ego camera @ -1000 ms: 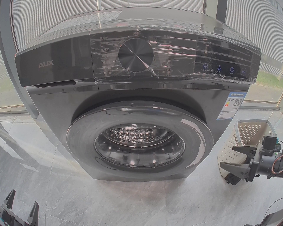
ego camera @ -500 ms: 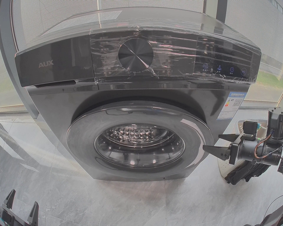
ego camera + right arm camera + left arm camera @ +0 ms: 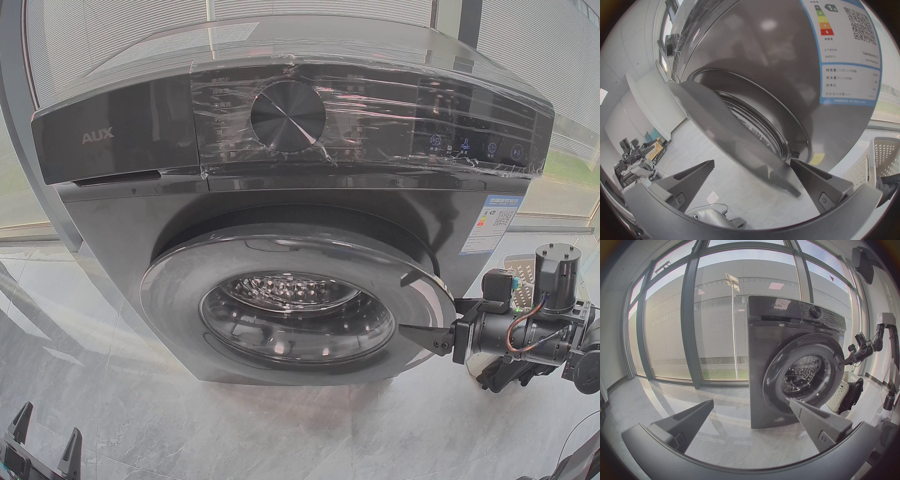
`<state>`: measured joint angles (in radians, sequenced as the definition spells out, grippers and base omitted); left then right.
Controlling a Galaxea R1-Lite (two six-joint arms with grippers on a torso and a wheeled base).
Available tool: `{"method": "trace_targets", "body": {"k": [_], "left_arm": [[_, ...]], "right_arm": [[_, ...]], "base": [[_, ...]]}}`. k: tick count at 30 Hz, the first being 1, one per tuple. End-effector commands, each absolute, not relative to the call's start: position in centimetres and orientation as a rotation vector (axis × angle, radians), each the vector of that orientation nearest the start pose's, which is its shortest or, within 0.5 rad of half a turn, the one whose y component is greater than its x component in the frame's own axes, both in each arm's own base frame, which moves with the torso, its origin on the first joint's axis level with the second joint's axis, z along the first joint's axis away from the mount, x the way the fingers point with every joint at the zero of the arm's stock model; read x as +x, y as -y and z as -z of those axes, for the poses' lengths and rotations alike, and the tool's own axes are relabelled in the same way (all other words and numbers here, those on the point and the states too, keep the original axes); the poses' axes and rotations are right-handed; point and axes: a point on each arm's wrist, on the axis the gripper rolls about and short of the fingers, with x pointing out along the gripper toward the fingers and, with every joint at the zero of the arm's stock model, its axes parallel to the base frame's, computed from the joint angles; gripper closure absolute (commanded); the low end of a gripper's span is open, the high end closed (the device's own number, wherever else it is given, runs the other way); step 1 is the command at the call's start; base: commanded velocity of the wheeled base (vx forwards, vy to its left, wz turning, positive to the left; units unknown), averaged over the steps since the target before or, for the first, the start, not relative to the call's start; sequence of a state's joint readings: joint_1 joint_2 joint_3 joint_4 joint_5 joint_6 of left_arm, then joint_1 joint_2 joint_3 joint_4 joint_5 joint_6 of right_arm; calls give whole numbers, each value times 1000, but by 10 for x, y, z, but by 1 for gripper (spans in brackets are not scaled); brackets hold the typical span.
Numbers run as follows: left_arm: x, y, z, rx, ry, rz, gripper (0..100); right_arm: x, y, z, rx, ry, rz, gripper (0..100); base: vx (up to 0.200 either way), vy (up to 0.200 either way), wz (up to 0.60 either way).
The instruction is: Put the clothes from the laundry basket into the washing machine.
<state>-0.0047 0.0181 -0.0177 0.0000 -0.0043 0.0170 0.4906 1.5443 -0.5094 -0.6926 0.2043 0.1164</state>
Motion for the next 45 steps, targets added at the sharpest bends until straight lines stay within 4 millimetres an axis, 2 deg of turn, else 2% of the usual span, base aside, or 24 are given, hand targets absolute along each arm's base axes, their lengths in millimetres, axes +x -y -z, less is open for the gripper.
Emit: {"method": "trace_targets", "body": {"k": [1, 3, 6, 11, 15, 19, 26, 33, 34, 37, 42, 45], "left_arm": [[-23, 0, -76, 18, 2, 9, 0], [-23, 0, -76, 18, 2, 9, 0], [-23, 0, -76, 18, 3, 9, 0], [-23, 0, -76, 14, 2, 11, 0], [-23, 0, -76, 15, 2, 11, 0], [-23, 0, -76, 15, 2, 9, 0], [-23, 0, -76, 17, 2, 9, 0], [-23, 0, -76, 15, 2, 11, 0], [-23, 0, -76, 15, 3, 11, 0], [-23, 0, -76, 15, 2, 11, 0], [-23, 0, -76, 15, 2, 9, 0], [-23, 0, -76, 17, 2, 9, 0]], "right_arm": [[185, -108, -155, 52, -380, -680, 0], [178, -104, -153, 49, -379, -679, 0], [178, -102, -154, 50, -372, -673, 0], [186, -107, -160, 55, -348, -675, 0], [190, -112, -150, 47, -392, -684, 0], [183, -115, -147, 41, -410, -711, 0], [169, -108, -146, 40, -405, -720, 0], [177, -111, -148, 43, -399, -709, 0], [184, -115, -143, 39, -422, -707, 0], [187, -118, -141, 36, -434, -711, 0], [182, -118, -139, 32, -444, -725, 0], [172, -117, -137, 27, -450, -748, 0]], "base": [[0, 0, 0], [0, 0, 0], [0, 0, 0], [-80, 0, 0], [-150, 0, 0], [0, 0, 0], [0, 0, 0], [0, 0, 0], [-200, 0, 0], [-200, 0, 0], [-80, 0, 0], [0, 0, 0]]}}
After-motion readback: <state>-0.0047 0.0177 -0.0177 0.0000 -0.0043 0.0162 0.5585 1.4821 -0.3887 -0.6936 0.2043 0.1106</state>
